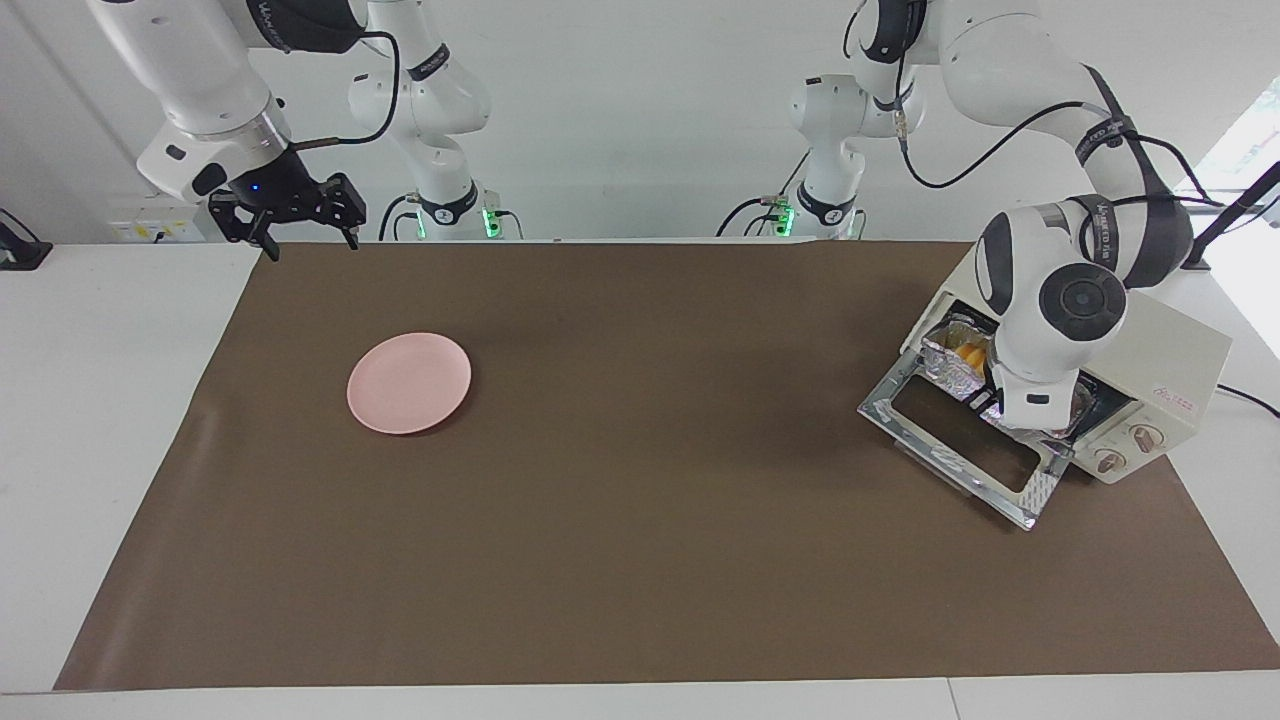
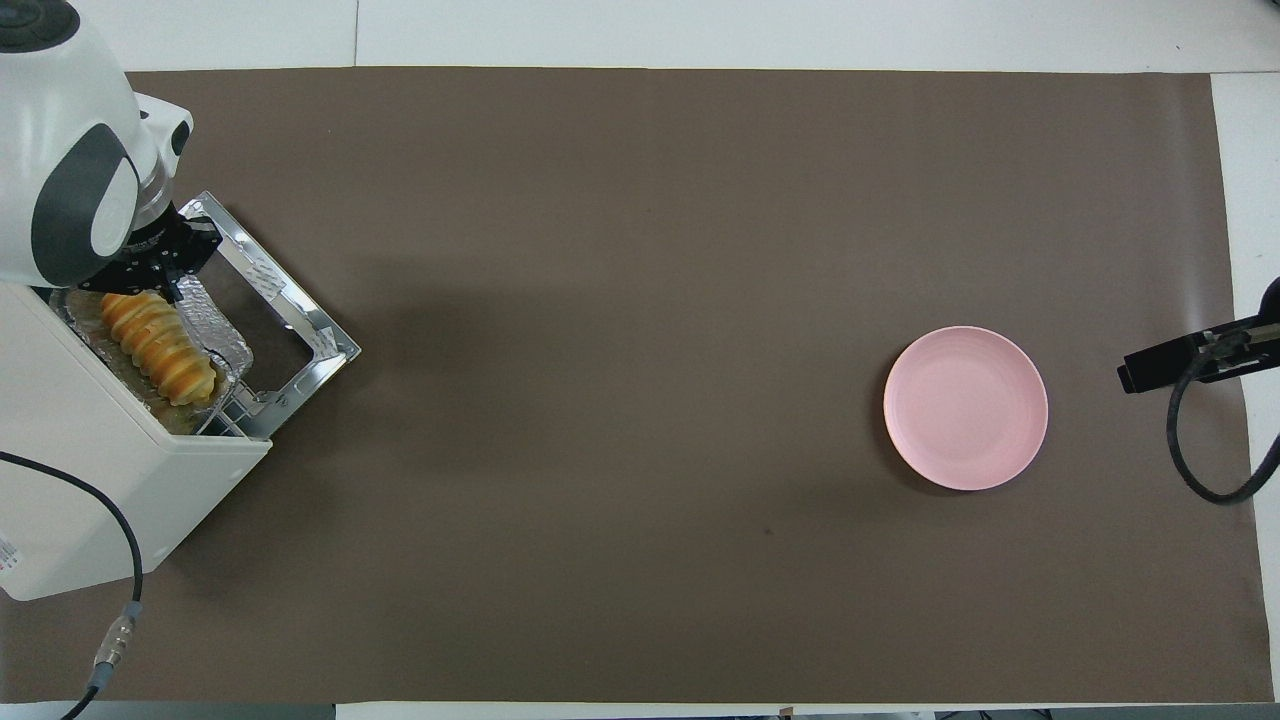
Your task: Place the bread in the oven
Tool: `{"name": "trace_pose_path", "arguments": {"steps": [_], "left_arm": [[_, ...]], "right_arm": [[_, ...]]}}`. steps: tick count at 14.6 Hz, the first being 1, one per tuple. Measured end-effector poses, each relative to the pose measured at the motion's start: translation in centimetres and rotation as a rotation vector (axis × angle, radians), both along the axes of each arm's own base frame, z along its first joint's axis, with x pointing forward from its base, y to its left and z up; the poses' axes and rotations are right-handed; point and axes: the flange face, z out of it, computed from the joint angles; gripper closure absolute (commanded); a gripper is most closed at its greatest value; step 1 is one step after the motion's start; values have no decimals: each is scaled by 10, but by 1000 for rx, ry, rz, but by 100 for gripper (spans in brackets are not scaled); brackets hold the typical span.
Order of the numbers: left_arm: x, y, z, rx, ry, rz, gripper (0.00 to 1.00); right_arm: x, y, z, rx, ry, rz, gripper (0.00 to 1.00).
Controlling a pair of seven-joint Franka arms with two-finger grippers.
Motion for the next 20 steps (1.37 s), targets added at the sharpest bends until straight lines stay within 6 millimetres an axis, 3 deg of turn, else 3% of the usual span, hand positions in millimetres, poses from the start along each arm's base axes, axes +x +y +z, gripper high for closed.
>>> {"name": "trace_pose_path", "arguments": {"steps": [7, 10, 14, 18, 19, 20], "left_arm": [[-16, 11, -6, 14, 30, -57, 100], [-18, 15, -10, 14, 31, -57, 100], [-18, 37, -13, 10, 24, -34, 100], [-19, 39, -12, 7, 19, -34, 100], [-20, 39, -12, 7, 19, -34, 75], [-20, 39, -12, 7, 18, -35, 21]], "right_arm": [[0, 0, 0, 0, 0, 0, 0], [0, 0, 0, 0, 0, 0, 0], [0, 0, 0, 0, 0, 0, 0], [0, 0, 0, 0, 0, 0, 0], [0, 0, 0, 0, 0, 0, 0], [0, 0, 0, 0, 0, 0, 0]]}}
